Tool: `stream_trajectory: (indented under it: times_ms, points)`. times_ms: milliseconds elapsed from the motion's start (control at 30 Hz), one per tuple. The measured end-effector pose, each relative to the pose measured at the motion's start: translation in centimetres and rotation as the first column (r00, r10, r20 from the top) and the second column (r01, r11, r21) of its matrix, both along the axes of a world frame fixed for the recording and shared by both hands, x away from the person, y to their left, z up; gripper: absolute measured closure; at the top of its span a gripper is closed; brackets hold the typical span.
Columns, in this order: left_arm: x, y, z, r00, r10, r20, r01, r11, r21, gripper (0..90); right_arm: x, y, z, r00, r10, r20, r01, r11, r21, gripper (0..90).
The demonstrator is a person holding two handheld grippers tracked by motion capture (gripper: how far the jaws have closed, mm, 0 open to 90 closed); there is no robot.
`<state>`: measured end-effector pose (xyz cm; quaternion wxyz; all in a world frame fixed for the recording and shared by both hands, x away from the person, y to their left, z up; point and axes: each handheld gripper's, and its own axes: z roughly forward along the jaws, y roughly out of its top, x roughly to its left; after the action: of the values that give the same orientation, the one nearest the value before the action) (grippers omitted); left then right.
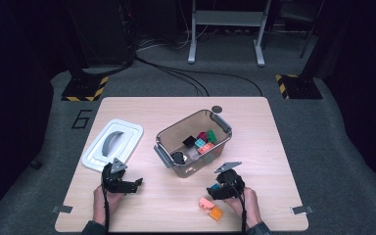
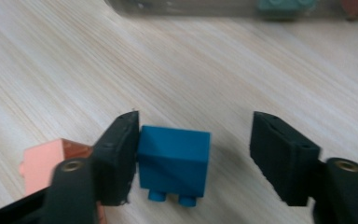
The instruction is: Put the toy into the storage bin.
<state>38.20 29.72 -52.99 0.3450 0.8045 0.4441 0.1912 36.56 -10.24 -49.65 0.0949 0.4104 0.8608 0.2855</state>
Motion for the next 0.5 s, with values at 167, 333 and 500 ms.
stream_trajectory:
  times_ms: [167, 333, 500]
  points:
    - [0.0, 0.02, 0.03, 1.0, -0.002, -0.003, 0.002, 1.0, 0.001, 6.1, 0.25, -0.2, -0.17, 0.9998, -0.014, -0.014, 0.014, 1.0, -0.007, 53.8]
    - [0.0, -0.01, 0.04, 1.0, 0.001, -0.004, -0.001, 1.0, -0.004, 6.1, 0.74, -0.48, -0.01, 0.9994, -0.026, -0.025, 0.026, 1.0, -0.01, 45.1]
    - [0.01, -0.02, 0.02, 1.0, 0.002, -0.003, -0.002, 1.0, -0.006, 6.1, 0.63, -0.81, 0.08, 0.9984, -0.048, -0.029, 0.047, 0.999, -0.025, 41.7]
